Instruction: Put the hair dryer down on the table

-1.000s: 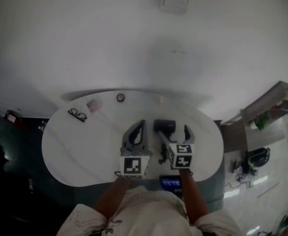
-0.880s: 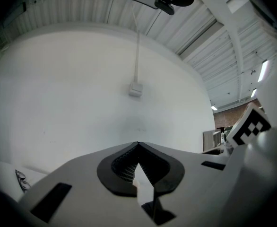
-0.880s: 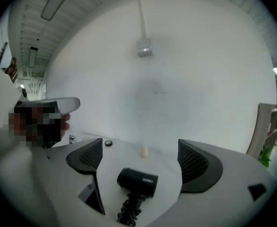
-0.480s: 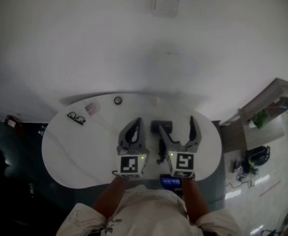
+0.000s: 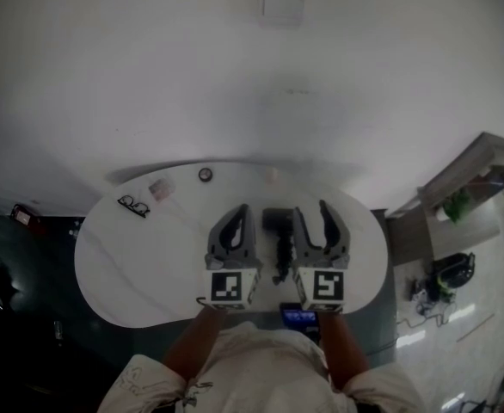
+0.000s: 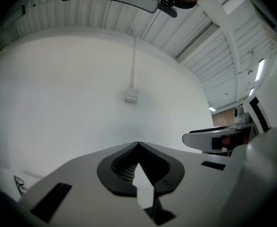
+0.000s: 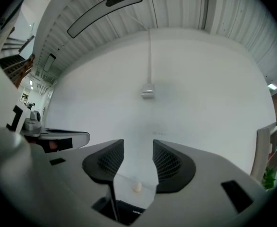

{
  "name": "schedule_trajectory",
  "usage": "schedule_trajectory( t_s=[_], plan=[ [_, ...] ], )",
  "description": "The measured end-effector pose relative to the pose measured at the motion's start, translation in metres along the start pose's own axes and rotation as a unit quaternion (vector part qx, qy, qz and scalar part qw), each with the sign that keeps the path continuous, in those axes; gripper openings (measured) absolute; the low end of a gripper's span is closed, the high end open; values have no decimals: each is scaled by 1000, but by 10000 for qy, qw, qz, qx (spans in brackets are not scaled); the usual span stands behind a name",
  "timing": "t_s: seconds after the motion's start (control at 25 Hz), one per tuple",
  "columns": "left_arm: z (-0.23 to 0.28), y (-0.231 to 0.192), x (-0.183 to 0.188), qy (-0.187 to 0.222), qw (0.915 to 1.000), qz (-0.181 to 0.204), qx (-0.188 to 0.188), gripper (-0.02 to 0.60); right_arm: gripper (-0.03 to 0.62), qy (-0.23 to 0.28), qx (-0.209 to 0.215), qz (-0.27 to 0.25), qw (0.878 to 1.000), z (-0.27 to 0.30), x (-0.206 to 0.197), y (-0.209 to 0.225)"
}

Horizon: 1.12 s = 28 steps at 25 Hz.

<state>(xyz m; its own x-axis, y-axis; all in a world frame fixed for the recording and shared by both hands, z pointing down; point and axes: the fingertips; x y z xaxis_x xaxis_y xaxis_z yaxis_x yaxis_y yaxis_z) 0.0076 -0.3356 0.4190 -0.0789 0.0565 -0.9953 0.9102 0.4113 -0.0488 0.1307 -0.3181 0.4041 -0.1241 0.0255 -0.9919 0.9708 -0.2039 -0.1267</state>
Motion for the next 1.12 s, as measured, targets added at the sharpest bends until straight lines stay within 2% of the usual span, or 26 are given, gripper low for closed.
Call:
schedule_trajectory(
  t_s=[0.16, 0.4, 1.12],
  plan=[
    [-1, 6, 4, 111, 9999, 45, -45, -5, 109, 122, -109, 106, 9998, -5, 1, 7],
    [-4, 12, 7, 78, 10000, 45, -32, -5, 8, 212, -187, 27, 9996, -14, 9, 7],
    [-13, 18, 7, 68, 9999, 79, 32, -5, 6, -26, -138, -31, 9999, -19, -3, 9]
  ],
)
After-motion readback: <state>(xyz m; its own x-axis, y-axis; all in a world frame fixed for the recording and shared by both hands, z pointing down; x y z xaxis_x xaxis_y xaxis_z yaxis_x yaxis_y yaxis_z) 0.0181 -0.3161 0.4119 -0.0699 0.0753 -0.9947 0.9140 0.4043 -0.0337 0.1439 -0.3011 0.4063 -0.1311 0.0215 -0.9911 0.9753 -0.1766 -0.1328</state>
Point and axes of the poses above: the fingertips, and each gripper's own axes: z forward along the fingers, y to its right, x out of its top
